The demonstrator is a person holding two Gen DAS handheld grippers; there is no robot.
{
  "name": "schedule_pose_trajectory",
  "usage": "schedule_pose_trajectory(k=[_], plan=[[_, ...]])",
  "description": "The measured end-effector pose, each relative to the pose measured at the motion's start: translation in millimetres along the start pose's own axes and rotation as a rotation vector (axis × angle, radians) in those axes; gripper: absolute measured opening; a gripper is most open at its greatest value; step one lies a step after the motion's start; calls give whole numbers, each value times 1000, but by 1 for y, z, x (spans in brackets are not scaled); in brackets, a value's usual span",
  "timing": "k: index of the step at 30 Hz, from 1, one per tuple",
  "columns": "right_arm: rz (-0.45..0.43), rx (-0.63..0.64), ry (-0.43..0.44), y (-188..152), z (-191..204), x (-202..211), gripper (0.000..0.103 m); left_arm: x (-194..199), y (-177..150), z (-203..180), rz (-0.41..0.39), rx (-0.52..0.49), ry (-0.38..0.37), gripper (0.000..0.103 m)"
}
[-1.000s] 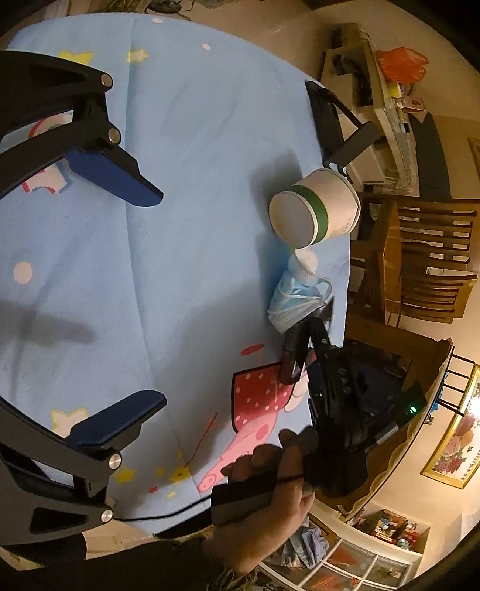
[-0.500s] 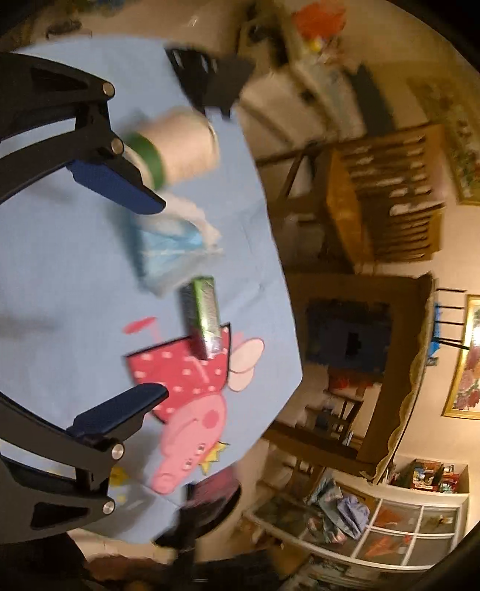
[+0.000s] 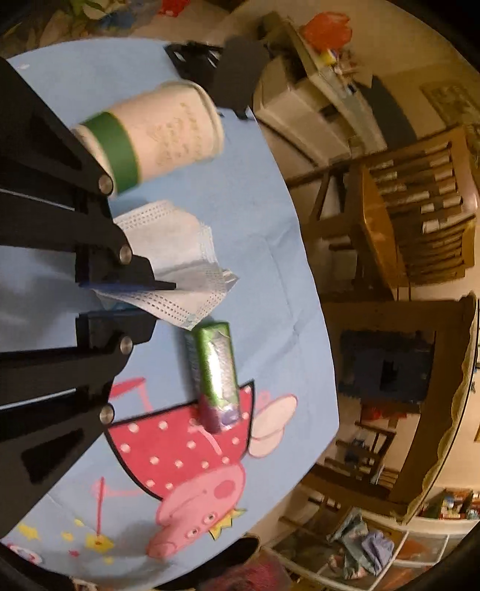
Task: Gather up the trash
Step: 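Drop the card box into the bin with the right tool while the left tool carries the mask over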
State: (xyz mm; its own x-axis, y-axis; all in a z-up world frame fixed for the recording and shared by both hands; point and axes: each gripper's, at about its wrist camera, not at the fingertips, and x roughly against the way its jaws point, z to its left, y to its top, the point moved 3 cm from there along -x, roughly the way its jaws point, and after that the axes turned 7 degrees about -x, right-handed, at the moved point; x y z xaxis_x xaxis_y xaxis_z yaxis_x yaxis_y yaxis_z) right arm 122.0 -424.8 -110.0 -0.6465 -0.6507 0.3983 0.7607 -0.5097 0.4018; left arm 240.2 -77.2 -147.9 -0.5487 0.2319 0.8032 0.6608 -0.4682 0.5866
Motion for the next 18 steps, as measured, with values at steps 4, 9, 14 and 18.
schedule_pose_trajectory(k=[4, 9, 14, 18], plan=[[-54, -12, -18, 6, -4, 11, 57, 18, -14, 0, -19, 99, -64, 5], [-143, -34, -82, 18, -17, 41, 57, 62, -34, -32, -98, 136, -160, 5], [-223, -52, -193, 25, -35, 72, 57, 96, -44, -78, -140, 145, -271, 5], [-255, -78, -346, 27, -59, 92, 57, 99, -48, -139, -107, 35, -302, 5]])
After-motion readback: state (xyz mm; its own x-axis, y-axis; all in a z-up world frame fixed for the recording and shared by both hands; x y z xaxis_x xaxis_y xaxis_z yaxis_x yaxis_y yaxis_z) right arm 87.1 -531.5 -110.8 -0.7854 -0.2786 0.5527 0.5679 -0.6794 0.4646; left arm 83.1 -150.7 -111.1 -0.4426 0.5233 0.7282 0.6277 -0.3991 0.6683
